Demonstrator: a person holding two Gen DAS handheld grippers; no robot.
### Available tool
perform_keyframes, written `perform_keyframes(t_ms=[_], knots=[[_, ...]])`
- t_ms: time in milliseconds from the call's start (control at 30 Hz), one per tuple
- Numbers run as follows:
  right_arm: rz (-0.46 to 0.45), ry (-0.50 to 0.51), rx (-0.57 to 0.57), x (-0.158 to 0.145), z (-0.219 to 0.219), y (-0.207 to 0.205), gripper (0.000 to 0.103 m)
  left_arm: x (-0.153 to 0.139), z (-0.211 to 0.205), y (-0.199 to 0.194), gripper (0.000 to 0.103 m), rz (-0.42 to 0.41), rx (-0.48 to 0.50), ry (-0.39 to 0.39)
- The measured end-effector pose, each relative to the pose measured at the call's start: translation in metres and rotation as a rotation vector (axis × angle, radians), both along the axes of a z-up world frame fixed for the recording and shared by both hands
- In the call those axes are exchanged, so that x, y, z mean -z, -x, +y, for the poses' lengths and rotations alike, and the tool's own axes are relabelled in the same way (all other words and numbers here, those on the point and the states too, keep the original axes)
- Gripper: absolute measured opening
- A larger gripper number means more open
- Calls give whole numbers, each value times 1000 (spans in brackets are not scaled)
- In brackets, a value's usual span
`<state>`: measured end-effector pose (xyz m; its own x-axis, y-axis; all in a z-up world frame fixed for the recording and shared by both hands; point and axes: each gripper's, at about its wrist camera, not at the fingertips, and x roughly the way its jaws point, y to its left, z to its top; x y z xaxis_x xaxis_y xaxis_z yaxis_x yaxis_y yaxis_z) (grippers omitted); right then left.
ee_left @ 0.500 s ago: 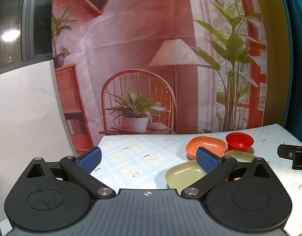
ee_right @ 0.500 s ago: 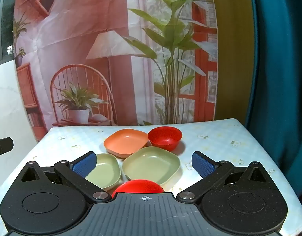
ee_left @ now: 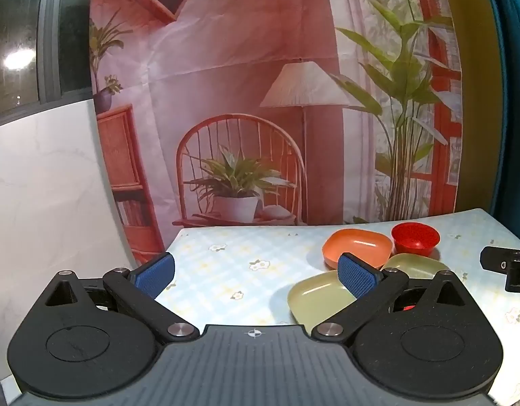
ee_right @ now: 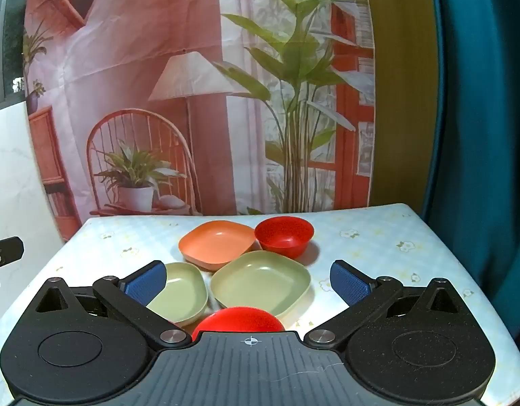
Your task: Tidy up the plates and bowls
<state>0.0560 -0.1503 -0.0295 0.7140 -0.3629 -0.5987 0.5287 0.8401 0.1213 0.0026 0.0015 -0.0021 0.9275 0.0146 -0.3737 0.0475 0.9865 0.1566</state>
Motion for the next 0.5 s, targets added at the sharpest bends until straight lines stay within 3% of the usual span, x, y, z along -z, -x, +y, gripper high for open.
perform_keyframes(t_ms=[500], knots=[[15,-18,-5,2,-2,0,103,1,-2,-6,103,38,-14,9]])
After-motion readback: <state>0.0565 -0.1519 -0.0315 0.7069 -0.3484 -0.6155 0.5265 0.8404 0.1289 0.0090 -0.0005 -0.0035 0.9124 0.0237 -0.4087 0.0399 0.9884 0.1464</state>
